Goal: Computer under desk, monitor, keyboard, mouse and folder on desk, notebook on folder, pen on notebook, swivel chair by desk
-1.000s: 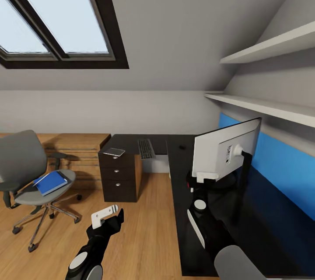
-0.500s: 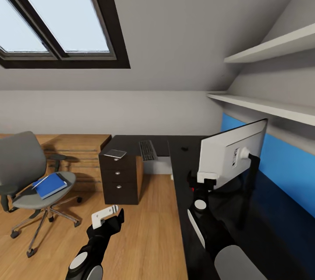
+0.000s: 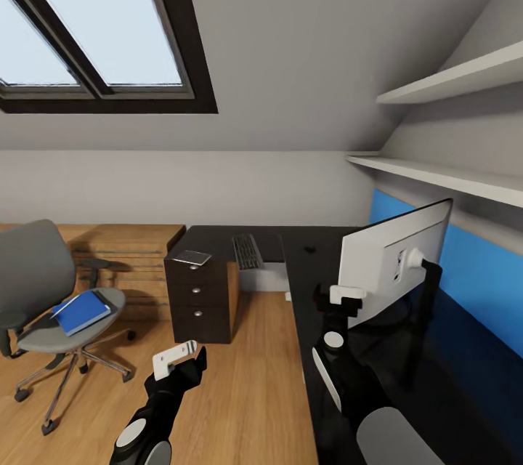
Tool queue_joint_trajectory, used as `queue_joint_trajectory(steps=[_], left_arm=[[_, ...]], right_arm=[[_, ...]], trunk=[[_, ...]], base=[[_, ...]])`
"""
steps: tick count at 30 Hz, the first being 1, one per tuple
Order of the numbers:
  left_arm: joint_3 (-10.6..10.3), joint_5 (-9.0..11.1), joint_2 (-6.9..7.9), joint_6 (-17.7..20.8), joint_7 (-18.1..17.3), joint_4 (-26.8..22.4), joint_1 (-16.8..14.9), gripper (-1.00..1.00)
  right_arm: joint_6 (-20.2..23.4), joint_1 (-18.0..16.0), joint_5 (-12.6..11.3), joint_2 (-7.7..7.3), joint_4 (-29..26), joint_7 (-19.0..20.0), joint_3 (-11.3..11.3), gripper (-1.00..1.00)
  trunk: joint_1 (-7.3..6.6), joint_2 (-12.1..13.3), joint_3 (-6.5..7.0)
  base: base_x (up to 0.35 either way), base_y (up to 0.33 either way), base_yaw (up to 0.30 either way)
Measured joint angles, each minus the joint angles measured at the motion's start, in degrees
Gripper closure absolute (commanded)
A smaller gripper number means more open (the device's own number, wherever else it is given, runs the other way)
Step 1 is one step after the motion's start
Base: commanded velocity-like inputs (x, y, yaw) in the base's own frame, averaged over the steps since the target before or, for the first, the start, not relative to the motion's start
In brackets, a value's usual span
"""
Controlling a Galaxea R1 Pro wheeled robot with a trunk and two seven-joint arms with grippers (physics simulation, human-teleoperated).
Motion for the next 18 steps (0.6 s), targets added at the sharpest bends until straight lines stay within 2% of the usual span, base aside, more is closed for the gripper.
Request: queue_joint_trajectory(steps=[6, 10, 12, 18], left_arm=[[0.0, 0.0, 0.00, 0.0, 0.0, 0.0, 0.0, -1.00], [-0.1, 0.0, 0.00, 0.0, 0.0, 0.0, 0.0, -1.00], [-0.1, 0.0, -0.01, 0.0, 0.0, 0.0, 0.0, -1.00], [-0.2, 0.0, -0.01, -0.1, 0.0, 0.0, 0.0, -1.00]], right_arm=[[0.1, -0.1, -0.1, -0.13, 0.0, -0.8, -0.5, -1.00], [0.7, -0.2, -0.2, -0.40, 0.0, -0.9, -2.7, -1.00], [1.7, -0.2, -0.2, -0.43, 0.8, -0.8, -3.9, -1.00], [2.1, -0.3, -0.2, -0.54, 1.3, -0.8, -4.4, -1.00]], trunk=[[0.00, 0.0, 0.00], [0.00, 0.0, 0.00], [-0.01, 0.0, 0.00], [-0.01, 0.0, 0.00]], base=[[0.002, 0.001, 0.000], [0.000, 0.000, 0.000], [0.089, 0.000, 0.000], [0.139, 0.000, 0.000]])
